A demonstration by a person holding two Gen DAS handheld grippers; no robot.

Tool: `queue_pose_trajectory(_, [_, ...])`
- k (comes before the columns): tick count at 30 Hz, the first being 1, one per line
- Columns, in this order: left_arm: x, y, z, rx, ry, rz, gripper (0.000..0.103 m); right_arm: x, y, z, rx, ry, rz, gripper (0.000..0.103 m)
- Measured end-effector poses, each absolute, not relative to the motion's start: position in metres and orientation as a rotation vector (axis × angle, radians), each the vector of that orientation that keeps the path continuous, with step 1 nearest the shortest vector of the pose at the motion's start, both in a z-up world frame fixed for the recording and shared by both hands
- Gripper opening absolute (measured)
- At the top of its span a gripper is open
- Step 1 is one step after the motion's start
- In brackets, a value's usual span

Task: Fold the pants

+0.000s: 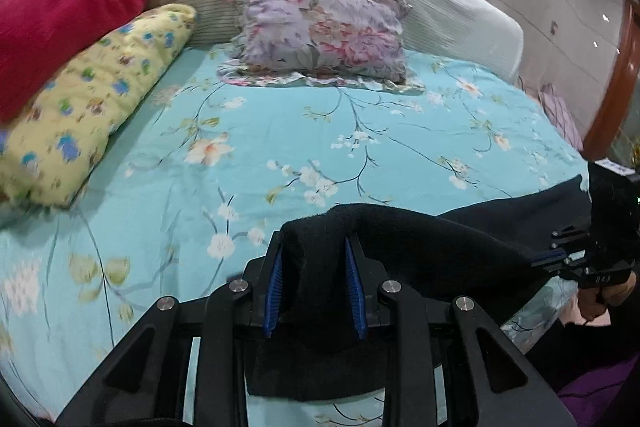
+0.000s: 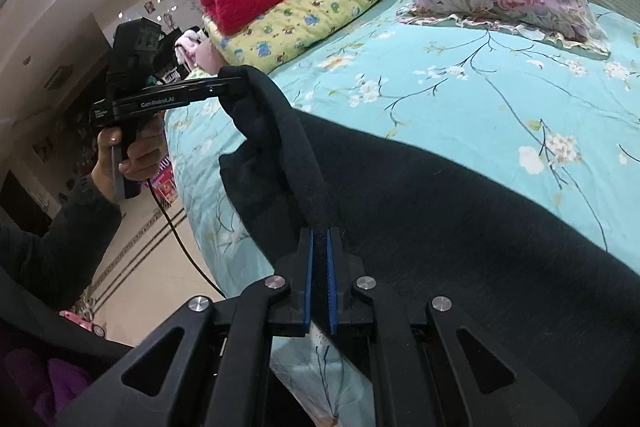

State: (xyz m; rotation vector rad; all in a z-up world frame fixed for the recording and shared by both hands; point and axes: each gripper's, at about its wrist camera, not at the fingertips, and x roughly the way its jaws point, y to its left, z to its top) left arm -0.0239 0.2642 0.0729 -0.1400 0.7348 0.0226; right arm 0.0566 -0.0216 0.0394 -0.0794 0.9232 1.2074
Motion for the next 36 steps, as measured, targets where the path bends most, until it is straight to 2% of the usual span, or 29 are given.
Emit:
queue_pose_trajectory(7, [-0.051,0.273,0.046,-0.261,0.669,0.101,0.031,0.044,-0.015,0.034,-0.147,0.899,1.204,0.007])
queue_pose_trajectory(13, [-0.066,0.275,0.02,-0.334,0.687,0.158,0.035,0.036,-0.01,0.03,-0.187,0.901,1.199,0.007])
queue_pose_trajectory(18, [-0.079,0.277,0.016,-0.383,0.678,0.176,0.038,0.036,-0.01,0.023,-0.181,0.93,1.199,0.007])
queue_pose_trajectory(21, [-0.086,0.281,0.012,-0.405,0.682,0.209,0.035,0.035,-0.009,0.023,-0.187,0.925,1.2,0.007])
queue_pose_trajectory(29, [-0.106,0.287,0.007,-0.504,0.684,0.235,0.035,0.034,-0.007,0.02,-0.169,0.951,1.205,0.013])
queue_pose_trajectory(36, [-0.123,0.285,0.018,-0.561,0.648,0.235,0.037,0.031,-0.007,0.025,-0.103,0.966,1.259,0.014])
